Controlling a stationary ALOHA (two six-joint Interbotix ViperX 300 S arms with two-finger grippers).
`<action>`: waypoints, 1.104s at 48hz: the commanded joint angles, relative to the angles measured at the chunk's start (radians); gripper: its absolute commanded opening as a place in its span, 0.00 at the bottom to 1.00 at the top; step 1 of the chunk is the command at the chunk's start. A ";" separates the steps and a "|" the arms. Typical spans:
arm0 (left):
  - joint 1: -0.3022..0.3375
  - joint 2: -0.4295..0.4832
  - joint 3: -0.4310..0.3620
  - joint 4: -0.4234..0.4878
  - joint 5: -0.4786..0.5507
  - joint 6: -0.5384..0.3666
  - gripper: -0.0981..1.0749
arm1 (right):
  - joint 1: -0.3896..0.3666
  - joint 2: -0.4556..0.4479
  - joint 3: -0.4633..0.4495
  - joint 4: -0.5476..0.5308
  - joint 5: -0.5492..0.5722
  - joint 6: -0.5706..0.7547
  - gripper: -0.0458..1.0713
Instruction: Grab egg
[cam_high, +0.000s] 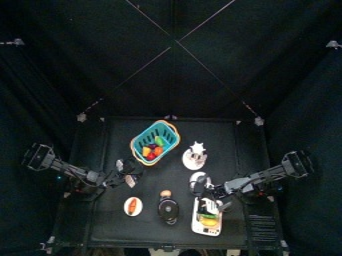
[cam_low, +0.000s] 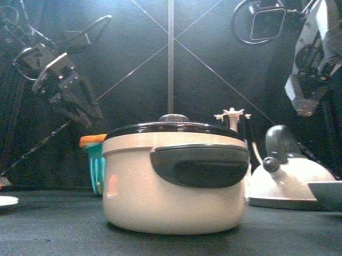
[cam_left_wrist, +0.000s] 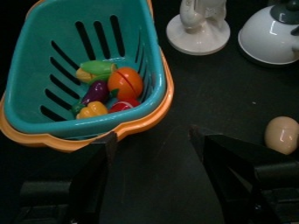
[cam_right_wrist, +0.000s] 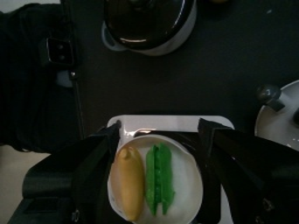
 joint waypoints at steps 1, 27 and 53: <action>0.003 -0.017 -0.018 -0.006 0.005 -0.003 0.93 | -0.006 -0.018 -0.031 -0.008 -0.025 -0.003 0.94; 0.005 -0.104 0.034 -0.020 0.005 0.002 0.93 | -0.028 0.069 -0.040 -0.037 -0.212 -0.008 0.94; 0.003 -0.104 0.054 -0.048 0.005 0.002 0.93 | -0.048 0.074 -0.048 -0.037 -0.216 -0.003 0.94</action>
